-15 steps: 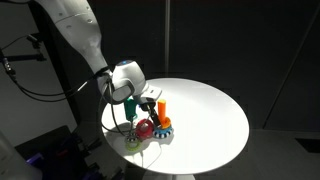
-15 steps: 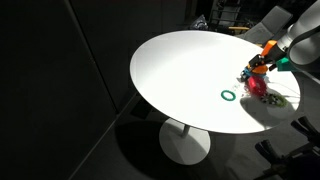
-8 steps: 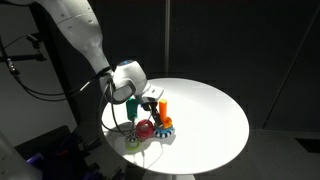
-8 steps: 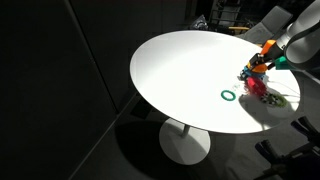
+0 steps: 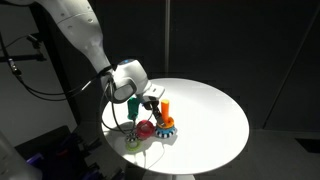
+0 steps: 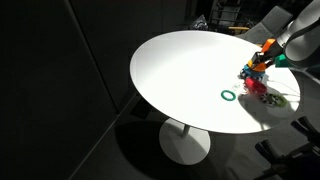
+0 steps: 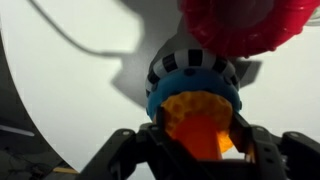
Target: Put the orange ring on the table
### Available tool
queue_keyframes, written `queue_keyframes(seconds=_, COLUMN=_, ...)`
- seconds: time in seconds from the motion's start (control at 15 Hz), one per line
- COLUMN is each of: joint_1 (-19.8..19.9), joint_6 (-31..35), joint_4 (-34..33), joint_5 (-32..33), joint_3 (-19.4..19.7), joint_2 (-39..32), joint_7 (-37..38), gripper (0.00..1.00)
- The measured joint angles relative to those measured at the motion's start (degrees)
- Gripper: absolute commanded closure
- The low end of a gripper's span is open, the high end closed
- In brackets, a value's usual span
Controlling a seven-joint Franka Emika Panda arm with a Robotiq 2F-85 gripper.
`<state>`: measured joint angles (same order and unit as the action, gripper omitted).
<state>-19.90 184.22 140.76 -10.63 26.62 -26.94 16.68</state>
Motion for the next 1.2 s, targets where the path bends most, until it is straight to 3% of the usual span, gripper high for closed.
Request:
queue_keyframes(seconds=0.33, joint_1=-2.3, joint_6=-0.3, joint_4=0.0, joint_5=0.0, joint_3=2.6, joint_2=0.0, joint_7=0.3, gripper=0.66)
queue_keyframes(seconds=0.67, joint_1=-7.1, joint_6=-2.3, joint_4=0.0, joint_5=0.0, joint_3=7.6, joint_2=1.3, joint_7=1.1, gripper=0.66)
queue_keyframes(seconds=0.93, joint_1=-12.3, joint_6=-5.4, joint_4=0.0, joint_5=0.0, joint_3=13.3, joint_2=3.7, joint_7=1.3, gripper=0.66)
queue_keyframes(seconds=1.2, joint_1=-20.4, joint_6=-8.7, joint_4=0.1, joint_5=0.0, joint_3=21.5, joint_2=6.6, joint_7=1.5, gripper=0.66)
